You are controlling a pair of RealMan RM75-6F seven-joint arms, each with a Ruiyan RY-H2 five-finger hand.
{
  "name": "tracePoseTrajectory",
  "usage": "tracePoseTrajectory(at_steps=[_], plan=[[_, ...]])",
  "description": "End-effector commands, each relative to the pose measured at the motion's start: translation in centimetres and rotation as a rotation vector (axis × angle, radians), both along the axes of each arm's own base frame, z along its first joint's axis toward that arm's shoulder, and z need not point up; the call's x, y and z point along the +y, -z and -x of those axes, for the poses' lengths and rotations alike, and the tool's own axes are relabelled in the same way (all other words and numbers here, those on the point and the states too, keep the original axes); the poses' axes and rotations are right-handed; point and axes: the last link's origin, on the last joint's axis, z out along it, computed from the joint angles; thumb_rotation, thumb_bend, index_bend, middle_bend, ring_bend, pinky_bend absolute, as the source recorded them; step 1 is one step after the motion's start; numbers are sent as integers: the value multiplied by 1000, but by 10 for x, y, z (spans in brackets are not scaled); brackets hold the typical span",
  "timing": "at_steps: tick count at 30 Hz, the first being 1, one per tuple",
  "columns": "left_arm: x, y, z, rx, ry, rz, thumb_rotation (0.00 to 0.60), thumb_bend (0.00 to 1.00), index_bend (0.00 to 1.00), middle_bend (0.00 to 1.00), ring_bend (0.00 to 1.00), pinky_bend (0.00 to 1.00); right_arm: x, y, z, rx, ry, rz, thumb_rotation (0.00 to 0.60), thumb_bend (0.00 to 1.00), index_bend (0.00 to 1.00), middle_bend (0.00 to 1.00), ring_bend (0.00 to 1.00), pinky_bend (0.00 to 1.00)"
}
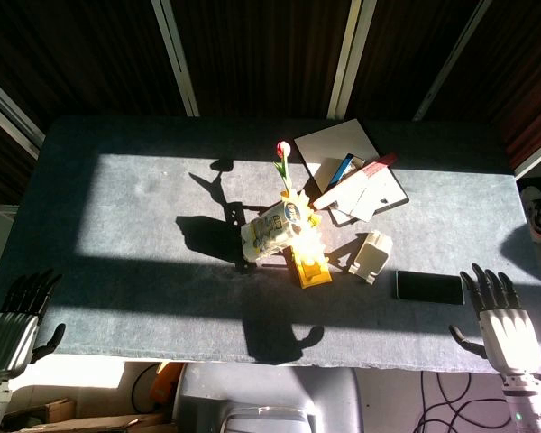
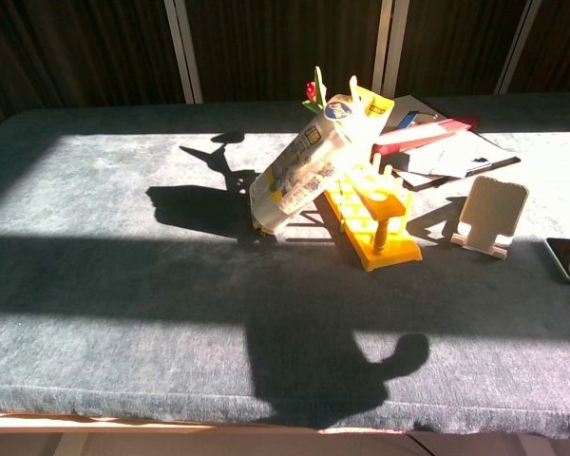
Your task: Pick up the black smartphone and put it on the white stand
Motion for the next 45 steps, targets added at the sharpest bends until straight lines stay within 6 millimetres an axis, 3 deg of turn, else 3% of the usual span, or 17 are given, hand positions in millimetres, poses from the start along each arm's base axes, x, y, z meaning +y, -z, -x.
tracePoseTrajectory(at_steps=[1, 7, 13, 20, 26, 45], plan=[[0, 0, 1, 1, -5, 0, 600, 372, 0, 18, 9, 59, -1, 1, -1, -3, -2, -7, 600, 373, 0, 0, 0, 0], [0, -2, 0, -9, -2, -3, 600, 371, 0, 19, 9, 59, -12, 3, 8, -19, 59, -50, 600, 373, 0, 0, 0, 0], [4, 1, 2, -5, -6, 22, 600, 371, 0, 18, 9, 59, -49, 8, 28, -77, 124, -144, 600, 373, 8, 15, 0, 0], [3, 4, -1, -3, 0, 32, 600, 371, 0, 19, 9, 61, -101, 7, 49, -78, 210, -204, 600, 373, 119, 105, 0, 0], [4, 7, -2, 3, 7, 46, 600, 371, 0, 19, 10, 61, -125, 15, 55, -59, 242, -271, 600, 373, 226, 183, 0, 0], [3, 8, -3, 9, 5, 42, 600, 371, 0, 19, 10, 63, -132, 39, 55, -34, 266, -416, 600, 373, 259, 203, 10, 0]])
